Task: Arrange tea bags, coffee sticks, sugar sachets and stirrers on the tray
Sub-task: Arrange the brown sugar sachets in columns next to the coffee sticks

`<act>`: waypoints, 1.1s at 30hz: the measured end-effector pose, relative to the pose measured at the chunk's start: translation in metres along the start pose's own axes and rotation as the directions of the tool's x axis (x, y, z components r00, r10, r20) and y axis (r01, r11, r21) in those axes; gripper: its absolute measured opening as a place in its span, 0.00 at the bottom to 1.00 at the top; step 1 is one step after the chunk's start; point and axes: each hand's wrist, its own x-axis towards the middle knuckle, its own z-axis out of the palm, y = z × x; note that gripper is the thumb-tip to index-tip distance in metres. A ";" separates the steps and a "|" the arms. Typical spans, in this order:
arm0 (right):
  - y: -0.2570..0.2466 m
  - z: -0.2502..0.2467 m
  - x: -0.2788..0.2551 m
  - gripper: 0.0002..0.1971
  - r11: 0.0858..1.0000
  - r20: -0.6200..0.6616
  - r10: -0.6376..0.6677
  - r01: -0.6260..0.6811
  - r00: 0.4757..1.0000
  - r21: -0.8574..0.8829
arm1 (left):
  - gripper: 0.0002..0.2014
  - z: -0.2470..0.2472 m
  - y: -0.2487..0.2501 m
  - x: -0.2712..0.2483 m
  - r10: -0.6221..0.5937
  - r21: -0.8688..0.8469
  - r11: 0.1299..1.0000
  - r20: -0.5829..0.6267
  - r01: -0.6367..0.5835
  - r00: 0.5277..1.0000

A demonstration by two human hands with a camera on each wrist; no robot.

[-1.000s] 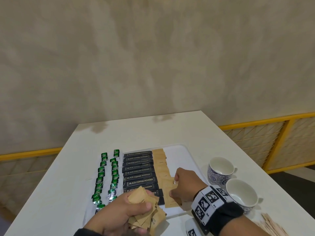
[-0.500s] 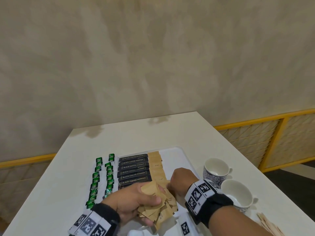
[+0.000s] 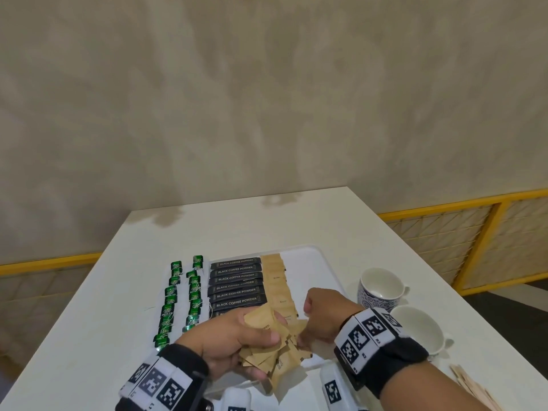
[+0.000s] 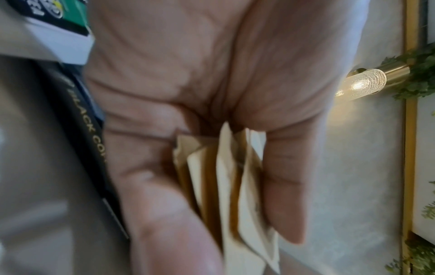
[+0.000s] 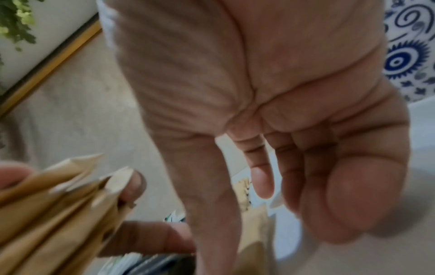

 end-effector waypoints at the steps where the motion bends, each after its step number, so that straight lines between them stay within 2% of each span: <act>1: 0.000 0.001 -0.003 0.27 0.999 0.007 -0.007 0.007 1.000 -0.043 | 0.16 0.000 0.000 0.000 -0.002 0.000 1.000 0.004 0.002 1.000; 3: 0.001 0.005 -0.005 0.27 0.998 -0.016 -0.026 0.025 1.000 -0.060 | 0.15 0.001 -0.001 0.000 -0.003 0.001 1.000 -0.001 0.003 1.000; 9: 0.006 0.013 0.000 0.26 0.997 -0.072 -0.073 0.075 0.995 0.031 | 0.18 0.003 -0.003 -0.001 -0.007 0.003 1.000 -0.017 0.007 1.000; 17: 0.008 0.016 0.003 0.27 0.990 -0.037 -0.131 0.133 0.991 0.045 | 0.24 -0.001 -0.003 -0.007 0.023 -0.068 0.997 -0.057 -0.026 0.998; 19: 0.008 0.013 0.004 0.22 0.986 -0.063 -0.136 0.141 0.989 0.086 | 0.21 0.000 -0.003 -0.010 0.048 -0.156 0.986 -0.084 -0.061 0.995; 21: 0.007 0.009 0.004 0.10 0.973 -0.168 -0.150 0.176 0.974 0.150 | 0.20 0.001 -0.002 -0.012 0.062 -0.249 0.964 -0.118 -0.090 0.991; 22: 0.005 0.005 0.002 0.03 0.954 -0.199 -0.158 0.202 0.967 0.223 | 0.20 0.001 -0.002 -0.012 0.066 -0.294 0.950 -0.147 -0.108 0.987; 23: 0.001 0.002 -0.002 0.03 0.914 -0.180 -0.168 0.221 0.969 0.339 | 0.21 0.001 -0.002 -0.012 0.073 -0.335 0.933 -0.182 -0.132 0.981; 25: -0.007 -0.002 -0.009 0.09 0.773 -0.031 -0.241 0.211 0.970 0.599 | 0.21 0.000 -0.001 -0.012 0.092 -0.395 0.900 -0.242 -0.185 0.966; 27: -0.013 -0.005 -0.017 0.14 0.683 0.021 -0.334 0.226 0.942 0.694 | 0.22 0.000 0.001 -0.012 0.127 -0.425 0.874 -0.270 -0.237 0.954; 29: -0.017 -0.003 -0.019 0.20 0.673 -0.044 -0.371 0.301 0.928 0.676 | 0.22 0.002 0.002 -0.014 0.168 -0.406 0.872 -0.279 -0.275 0.946; 31: -0.022 -0.003 -0.019 0.23 0.712 -0.164 -0.383 0.404 0.909 0.575 | 0.21 0.005 0.003 -0.015 0.202 -0.360 0.884 -0.281 -0.298 0.938; 33: -0.025 -0.002 -0.019 0.22 0.729 -0.255 -0.443 0.511 0.859 0.456 | 0.21 0.010 0.004 -0.017 0.229 -0.321 0.895 -0.268 -0.311 0.936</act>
